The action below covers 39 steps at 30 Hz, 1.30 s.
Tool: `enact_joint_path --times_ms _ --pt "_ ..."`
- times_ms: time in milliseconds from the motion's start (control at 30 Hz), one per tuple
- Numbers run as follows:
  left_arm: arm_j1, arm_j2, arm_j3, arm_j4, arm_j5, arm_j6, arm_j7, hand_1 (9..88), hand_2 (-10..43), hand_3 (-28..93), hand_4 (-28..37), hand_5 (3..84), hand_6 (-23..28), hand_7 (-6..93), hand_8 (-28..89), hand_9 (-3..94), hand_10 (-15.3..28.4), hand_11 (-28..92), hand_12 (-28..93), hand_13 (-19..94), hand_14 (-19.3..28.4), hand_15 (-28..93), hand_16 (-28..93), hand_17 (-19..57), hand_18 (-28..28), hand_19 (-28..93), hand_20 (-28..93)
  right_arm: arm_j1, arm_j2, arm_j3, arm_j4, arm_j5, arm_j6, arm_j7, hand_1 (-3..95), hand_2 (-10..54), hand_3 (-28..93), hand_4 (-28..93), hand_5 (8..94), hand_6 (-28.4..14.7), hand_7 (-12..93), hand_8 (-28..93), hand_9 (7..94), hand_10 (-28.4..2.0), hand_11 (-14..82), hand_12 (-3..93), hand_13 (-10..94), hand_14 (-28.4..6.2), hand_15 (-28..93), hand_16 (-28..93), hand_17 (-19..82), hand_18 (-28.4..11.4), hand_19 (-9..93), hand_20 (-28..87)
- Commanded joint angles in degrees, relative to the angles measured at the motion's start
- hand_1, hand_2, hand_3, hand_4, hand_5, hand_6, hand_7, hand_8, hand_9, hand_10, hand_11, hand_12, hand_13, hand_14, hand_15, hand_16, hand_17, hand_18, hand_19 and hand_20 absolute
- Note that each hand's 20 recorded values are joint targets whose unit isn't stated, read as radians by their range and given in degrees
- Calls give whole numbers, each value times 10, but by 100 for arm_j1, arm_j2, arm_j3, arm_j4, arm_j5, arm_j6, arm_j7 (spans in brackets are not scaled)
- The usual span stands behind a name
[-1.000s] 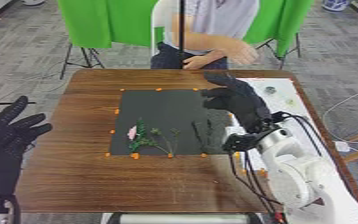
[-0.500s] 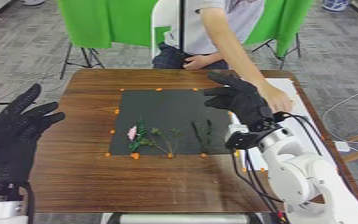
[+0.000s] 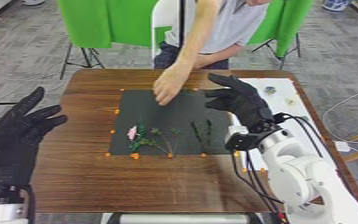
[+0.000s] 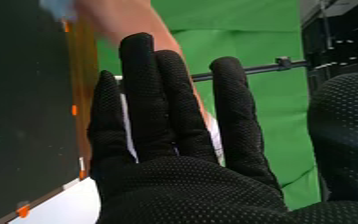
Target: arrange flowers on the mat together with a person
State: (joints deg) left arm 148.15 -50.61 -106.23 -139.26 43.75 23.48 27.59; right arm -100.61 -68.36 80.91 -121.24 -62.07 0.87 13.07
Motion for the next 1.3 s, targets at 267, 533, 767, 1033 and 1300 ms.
enact_joint_path --times_ms 267,533,767,1033,1300 --pt "-48 -156 67 -24 126 -76 -237 143 64 762 -283 335 52 157 -111 368 195 257 115 267 284 572 -99 -84 242 504 168 -124 8 10 -76 -85 194 67 207 71 684 -269 497 0 120 -111 517 -198 187 152 433 -192 571 87 69 -225 562 162" --pt "-6 -173 31 -88 180 -108 -255 146 64 760 -283 335 54 159 -111 368 196 259 114 266 284 573 -100 -84 242 506 166 -161 20 52 -114 -168 211 89 208 71 686 -269 496 -1 121 -111 519 -199 188 151 436 -193 575 87 72 -223 564 164" --pt "-2 -126 41 -84 152 -78 -267 146 63 761 -283 335 54 158 -111 368 197 260 114 266 284 574 -100 -84 242 507 166 -159 95 90 -143 -259 297 67 209 71 688 -268 495 -2 122 -111 522 -199 193 152 441 -192 579 85 77 -224 575 167" --pt "10 -117 20 -94 144 -56 -314 148 62 762 -283 334 54 159 -111 367 197 259 113 266 284 575 -101 -84 242 507 165 -87 485 -21 -220 -1279 1089 274 214 69 694 -264 498 -7 124 -110 535 -200 202 152 461 -192 593 86 95 -227 597 174" --pt "-5 -121 50 -113 171 -18 -382 151 62 764 -283 336 55 158 -112 366 196 261 113 265 284 575 -102 -84 242 508 163 -94 988 182 -261 -2562 1880 765 223 65 700 -256 500 -12 128 -110 517 -202 201 150 468 -189 605 84 111 -228 621 174"
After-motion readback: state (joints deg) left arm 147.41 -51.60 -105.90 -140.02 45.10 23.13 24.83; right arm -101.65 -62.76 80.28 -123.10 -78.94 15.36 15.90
